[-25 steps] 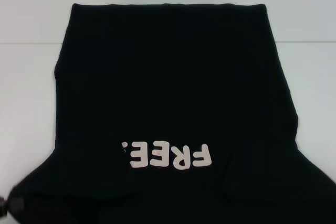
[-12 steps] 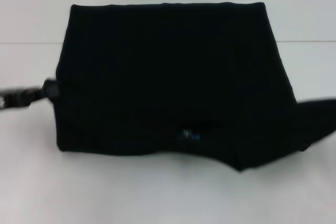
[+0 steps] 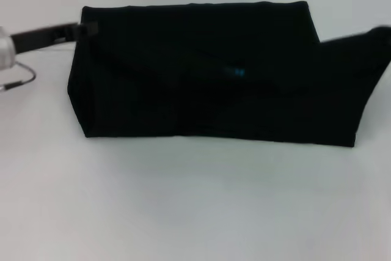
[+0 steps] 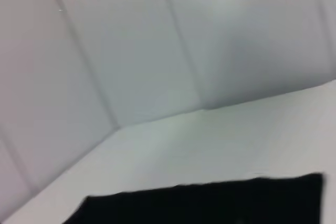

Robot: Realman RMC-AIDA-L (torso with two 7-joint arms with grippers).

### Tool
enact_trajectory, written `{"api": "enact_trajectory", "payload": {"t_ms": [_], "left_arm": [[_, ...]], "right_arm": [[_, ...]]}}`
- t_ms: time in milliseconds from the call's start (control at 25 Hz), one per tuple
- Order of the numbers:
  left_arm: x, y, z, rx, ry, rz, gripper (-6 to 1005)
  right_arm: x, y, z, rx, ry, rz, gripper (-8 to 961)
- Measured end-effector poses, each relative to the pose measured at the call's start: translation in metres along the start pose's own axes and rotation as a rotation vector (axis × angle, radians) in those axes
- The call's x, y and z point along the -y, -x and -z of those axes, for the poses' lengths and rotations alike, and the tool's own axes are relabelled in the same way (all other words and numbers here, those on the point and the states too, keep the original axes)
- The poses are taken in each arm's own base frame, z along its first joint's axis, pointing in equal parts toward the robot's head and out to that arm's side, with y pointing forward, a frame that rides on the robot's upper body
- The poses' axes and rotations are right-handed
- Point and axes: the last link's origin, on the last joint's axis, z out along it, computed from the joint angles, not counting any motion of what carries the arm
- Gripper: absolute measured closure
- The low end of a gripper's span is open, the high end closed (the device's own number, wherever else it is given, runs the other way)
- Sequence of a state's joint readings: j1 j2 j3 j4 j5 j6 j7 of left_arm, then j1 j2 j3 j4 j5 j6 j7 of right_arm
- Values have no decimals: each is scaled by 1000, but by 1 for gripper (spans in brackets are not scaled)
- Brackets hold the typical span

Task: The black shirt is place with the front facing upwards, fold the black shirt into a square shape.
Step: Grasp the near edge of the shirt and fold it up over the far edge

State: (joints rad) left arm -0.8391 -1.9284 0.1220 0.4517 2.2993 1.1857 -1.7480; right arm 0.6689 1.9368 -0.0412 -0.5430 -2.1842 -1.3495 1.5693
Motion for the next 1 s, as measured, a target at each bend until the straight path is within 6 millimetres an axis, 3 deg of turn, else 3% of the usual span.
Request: {"api": "enact_trajectory", "payload": {"t_ms": [240, 440, 720, 1000], "left_arm": [[-5, -12, -33, -63, -108, -65, 837], [-4, -10, -46, -113, -193, -89, 833], [-7, 14, -65, -132, -320, -163, 827], [-11, 45, -70, -121, -376, -196, 820]], "right_arm": [[7, 20, -35, 3, -126, 58, 908], [4, 21, -65, -25, -192, 115, 908], [-7, -4, -106, -112, -316, 199, 907], [-24, -23, -121, -148, -321, 258, 907]]}}
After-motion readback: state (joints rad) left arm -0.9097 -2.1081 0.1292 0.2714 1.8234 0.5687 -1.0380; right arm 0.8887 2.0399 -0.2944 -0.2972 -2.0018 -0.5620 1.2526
